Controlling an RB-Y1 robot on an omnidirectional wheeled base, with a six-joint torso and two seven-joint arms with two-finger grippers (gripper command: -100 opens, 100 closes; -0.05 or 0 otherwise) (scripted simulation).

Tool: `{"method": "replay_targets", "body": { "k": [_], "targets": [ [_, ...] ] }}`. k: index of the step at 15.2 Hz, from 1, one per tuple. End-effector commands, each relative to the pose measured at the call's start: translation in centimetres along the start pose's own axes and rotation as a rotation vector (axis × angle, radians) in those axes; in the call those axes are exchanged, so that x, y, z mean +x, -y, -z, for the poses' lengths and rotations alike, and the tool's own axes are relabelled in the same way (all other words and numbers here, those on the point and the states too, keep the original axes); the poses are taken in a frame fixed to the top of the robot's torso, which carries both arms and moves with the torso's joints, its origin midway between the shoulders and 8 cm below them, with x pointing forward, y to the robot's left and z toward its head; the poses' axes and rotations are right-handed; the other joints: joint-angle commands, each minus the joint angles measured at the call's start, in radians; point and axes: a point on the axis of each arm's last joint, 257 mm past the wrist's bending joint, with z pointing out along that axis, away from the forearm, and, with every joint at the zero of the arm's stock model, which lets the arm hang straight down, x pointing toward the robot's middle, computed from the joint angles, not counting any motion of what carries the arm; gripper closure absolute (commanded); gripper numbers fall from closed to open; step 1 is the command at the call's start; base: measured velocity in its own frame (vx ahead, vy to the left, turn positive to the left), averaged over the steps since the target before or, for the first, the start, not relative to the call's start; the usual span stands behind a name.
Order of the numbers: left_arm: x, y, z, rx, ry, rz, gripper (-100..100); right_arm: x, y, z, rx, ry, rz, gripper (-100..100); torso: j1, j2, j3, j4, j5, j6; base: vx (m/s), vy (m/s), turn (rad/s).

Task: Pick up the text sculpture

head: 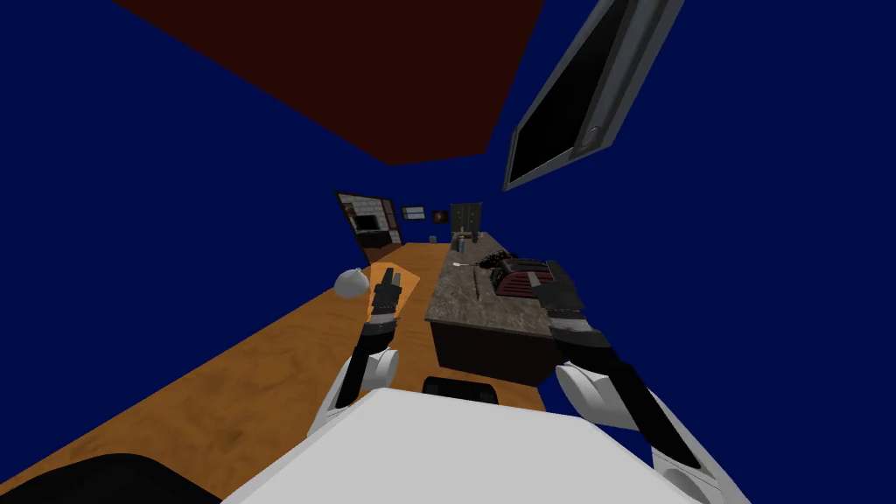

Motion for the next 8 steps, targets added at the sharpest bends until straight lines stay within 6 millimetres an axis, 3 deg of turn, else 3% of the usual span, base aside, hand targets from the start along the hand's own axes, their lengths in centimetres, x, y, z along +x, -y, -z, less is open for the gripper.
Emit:
{"method": "replay_targets", "body": {
  "k": [1, 4, 5, 7, 8],
  "targets": [
    [0.0, 0.0, 0.0, 0.0, 0.0, 0.0, 0, 0.1, 1.0, -0.1, 0.034, -0.034, 0.013, -100, 0.0, 0.0, 0.0, 0.0, 0.0, 0.0, -0.013, -0.015, 0.183],
    [0.0, 0.0, 0.0, 0.0, 0.0, 0.0, 0, 0.1, 2.6, -0.2, 0.082, -0.068, 0.024, -100, 0.0, 0.0, 0.0, 0.0, 0.0, 0.0, -0.011, -0.014, 0.158],
    [0.0, 0.0, 0.0, 0.0, 0.0, 0.0, 0, -0.2, 4.3, -0.2, 0.13, -0.074, 0.017, -100, 0.0, 0.0, 0.0, 0.0, 0.0, 0.0, -0.02, -0.021, 0.233],
    [0.0, 0.0, 0.0, 0.0, 0.0, 0.0, 0, 0.0, 4.3, -0.2, 0.133, -0.1, 0.037, -100, -0.001, 0.0, 0.0, 0.0, 0.0, 0.0, -0.017, -0.02, 0.164],
    [0.0, 0.0, 0.0, 0.0, 0.0, 0.0, 0, -0.3, 6.1, -0.2, 0.187, -0.113, 0.036, -100, 0.0, 0.0, 0.0, 0.0, 0.0, 0.001, -0.015, -0.015, 0.212]
  ]
}}
